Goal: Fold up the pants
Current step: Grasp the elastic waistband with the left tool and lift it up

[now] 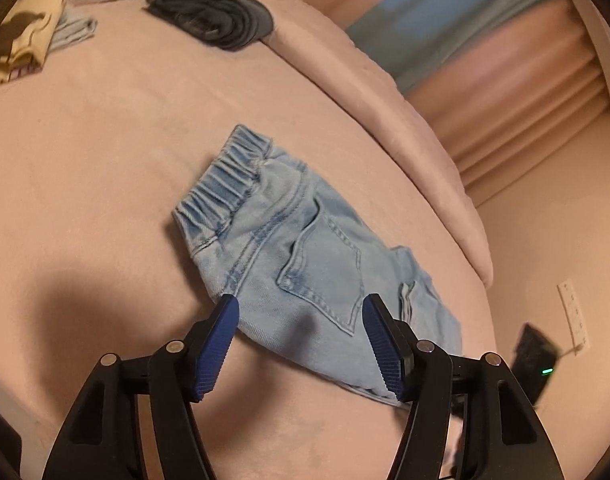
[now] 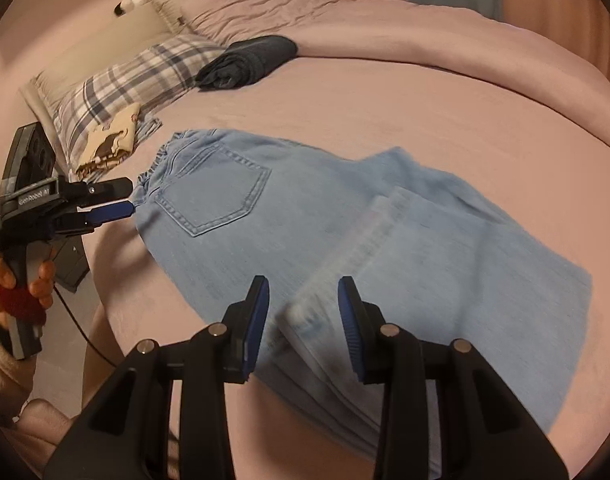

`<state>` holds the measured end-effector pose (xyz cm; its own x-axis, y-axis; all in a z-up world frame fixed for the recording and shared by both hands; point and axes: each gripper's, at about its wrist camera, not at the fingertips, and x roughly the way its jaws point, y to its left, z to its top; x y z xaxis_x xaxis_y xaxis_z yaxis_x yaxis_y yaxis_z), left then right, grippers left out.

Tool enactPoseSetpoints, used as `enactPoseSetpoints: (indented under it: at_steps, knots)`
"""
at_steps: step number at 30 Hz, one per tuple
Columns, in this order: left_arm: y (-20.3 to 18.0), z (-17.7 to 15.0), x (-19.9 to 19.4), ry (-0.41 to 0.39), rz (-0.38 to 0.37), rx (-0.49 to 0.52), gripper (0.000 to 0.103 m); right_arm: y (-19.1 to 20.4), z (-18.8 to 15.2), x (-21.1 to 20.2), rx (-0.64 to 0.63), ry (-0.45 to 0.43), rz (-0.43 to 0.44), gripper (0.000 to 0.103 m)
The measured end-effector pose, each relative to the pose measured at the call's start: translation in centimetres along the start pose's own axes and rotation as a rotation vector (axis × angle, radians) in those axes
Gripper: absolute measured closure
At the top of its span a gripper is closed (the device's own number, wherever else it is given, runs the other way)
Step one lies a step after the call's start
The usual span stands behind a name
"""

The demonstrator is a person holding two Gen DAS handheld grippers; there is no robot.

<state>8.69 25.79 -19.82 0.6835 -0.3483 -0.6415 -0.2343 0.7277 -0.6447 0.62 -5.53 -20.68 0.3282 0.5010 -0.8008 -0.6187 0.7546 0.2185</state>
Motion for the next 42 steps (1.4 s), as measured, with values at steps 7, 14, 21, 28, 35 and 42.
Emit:
enactPoseSetpoints:
  at_steps: [7, 14, 21, 28, 35, 42]
  knots:
    - [1.4, -0.5, -1.1, -0.011, 0.011, -0.071, 0.039, 0.5, 0.7, 2.3, -0.043, 0.151, -0.011, 0.066]
    - [3.6, -0.8, -0.2, 0.002, -0.039, -0.172, 0.039, -0.2, 4.7, 2.7, -0.005, 0.074, 0.004, 0.066]
    - [5.3, 0.7, 2.3, 0.0, -0.111, -0.256, 0.035, 1.1, 5.3, 5.9, 0.053, 0.106, 0.051, 0.066]
    - [5.4, 2.3, 4.0, -0.017, -0.112, -0.288, 0.034, 0.2, 4.7, 5.7, 0.092, 0.115, 0.056, 0.066]
    - [5.0, 2.6, 4.7, 0.003, -0.058, -0.266, 0.07, -0.4, 5.3, 5.6, 0.105, 0.099, 0.03, 0.066]
    - [0.5, 2.7, 3.3, -0.045, 0.073, -0.05, 0.076, -0.3, 5.4, 7.7, 0.083, 0.15, 0.017, 0.066]
